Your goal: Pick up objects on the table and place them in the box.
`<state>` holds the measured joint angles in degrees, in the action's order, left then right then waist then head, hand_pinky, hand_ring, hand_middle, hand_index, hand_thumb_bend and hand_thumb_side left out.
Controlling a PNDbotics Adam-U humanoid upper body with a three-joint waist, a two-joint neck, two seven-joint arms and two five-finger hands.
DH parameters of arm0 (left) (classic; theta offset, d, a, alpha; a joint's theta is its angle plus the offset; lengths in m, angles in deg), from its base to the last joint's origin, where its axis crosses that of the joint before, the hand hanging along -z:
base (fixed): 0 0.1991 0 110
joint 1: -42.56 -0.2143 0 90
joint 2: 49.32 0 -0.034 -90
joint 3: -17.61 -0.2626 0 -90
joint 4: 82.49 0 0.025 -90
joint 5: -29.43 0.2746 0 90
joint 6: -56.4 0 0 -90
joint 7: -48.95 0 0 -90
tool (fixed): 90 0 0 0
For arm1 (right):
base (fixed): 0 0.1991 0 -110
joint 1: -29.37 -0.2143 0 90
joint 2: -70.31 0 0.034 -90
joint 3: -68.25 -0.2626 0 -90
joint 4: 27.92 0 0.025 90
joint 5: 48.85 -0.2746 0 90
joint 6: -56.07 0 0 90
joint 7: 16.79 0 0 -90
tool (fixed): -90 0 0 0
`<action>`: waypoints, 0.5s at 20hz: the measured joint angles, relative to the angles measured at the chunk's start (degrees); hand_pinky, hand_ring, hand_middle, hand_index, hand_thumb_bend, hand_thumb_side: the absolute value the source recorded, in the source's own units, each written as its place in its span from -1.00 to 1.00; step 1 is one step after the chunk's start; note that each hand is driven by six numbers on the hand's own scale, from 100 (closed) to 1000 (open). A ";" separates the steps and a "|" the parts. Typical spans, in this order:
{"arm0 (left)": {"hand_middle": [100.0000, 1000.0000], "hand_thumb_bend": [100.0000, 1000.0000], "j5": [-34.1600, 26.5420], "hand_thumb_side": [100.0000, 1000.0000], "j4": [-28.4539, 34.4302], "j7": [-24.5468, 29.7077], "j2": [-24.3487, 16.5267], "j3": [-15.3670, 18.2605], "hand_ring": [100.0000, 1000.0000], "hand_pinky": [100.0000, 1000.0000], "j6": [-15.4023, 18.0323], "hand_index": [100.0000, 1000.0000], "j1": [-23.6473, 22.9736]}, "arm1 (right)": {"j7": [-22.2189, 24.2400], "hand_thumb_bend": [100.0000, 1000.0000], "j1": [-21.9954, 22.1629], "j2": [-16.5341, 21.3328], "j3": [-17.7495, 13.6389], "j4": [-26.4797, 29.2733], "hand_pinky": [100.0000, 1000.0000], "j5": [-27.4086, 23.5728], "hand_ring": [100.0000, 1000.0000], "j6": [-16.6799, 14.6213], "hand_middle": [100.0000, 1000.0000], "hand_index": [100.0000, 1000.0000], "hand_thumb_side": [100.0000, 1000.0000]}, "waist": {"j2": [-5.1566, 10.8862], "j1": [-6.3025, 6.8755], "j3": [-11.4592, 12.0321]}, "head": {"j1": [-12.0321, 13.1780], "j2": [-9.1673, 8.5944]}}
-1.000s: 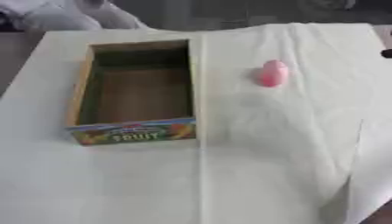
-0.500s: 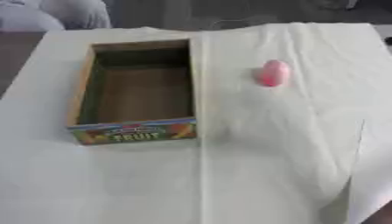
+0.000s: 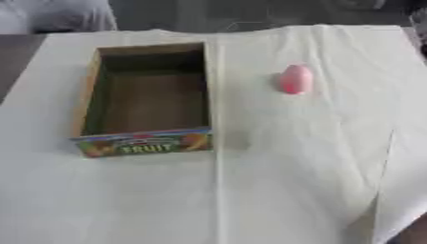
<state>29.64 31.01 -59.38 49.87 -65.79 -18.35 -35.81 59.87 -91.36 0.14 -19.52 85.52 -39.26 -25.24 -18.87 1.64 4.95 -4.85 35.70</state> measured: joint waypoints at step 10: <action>0.13 -1.00 -0.31 0.19 0.00 0.45 -0.24 -0.38 -0.02 0.49 -0.02 0.66 -0.19 | 10.27 -0.23 -12.37 5.44 5.37 -6.07 0.34 6.71 0.62 6.13 0.50 0.68 0.20 | 0.36 0.05 0.46 | -0.39 0.46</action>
<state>29.33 31.01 -58.93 49.64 -66.17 -18.37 -36.00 70.14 -103.72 5.58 -14.15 79.45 -32.55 -19.11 -18.51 1.69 5.41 -5.24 36.16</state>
